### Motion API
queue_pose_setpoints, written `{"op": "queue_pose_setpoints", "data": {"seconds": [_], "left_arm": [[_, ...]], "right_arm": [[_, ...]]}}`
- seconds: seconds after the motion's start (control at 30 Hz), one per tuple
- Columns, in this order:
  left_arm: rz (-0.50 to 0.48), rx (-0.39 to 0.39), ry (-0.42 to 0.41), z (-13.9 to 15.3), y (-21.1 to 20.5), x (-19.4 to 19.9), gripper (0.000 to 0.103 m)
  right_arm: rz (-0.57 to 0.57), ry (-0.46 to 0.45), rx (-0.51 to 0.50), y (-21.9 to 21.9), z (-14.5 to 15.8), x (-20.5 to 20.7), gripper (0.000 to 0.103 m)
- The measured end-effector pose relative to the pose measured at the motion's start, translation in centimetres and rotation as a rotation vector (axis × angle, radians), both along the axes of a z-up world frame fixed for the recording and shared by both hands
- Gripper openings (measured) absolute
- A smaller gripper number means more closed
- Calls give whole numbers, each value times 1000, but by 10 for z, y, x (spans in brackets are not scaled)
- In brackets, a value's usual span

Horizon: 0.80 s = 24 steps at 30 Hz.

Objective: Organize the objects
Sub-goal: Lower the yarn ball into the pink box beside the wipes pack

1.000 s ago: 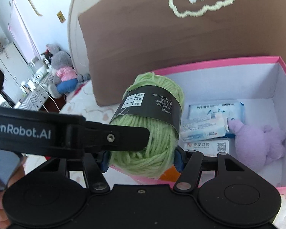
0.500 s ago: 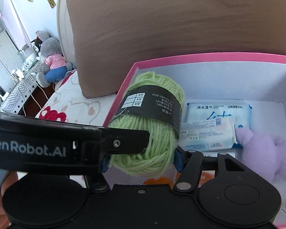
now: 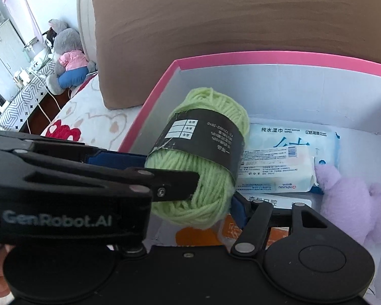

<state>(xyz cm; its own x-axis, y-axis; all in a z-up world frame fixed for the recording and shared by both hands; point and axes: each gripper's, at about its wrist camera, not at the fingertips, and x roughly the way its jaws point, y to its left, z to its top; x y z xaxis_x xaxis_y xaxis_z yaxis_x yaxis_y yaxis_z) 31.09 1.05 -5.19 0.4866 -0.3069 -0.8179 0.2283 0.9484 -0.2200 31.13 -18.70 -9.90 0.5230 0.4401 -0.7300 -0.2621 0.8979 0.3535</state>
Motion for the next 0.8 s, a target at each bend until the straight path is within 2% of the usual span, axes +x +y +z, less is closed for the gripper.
{"op": "queue_pose_setpoints", "data": {"seconds": [0.07,0.17,0.2,0.23,0.3,0.37,0.6,0.8], "left_arm": [[18,16,2,-3,2,4,46],[28,0,11,-5,5,6,46],[29,-3,11,-5,5,6,46],[28,-4,11,-5,5,6,46],[28,1,10,-6,5,7,46],[30,-8,16,-7,6,8,44],[51,-42,25,-7,11,6,43],[96,-68,4,1,20,3,44]], "right_arm": [[-6,-1,13,-4,2,-2,70],[5,-25,4,-6,4,-5,67],[12,-42,-5,-6,6,-6,63],[18,-50,-4,-6,6,-6,55],[17,-67,-4,-7,7,-5,50],[22,-74,-14,-4,6,-3,36],[-3,-64,-57,7,0,1,36],[-79,-70,-71,3,-3,9,36]]}}
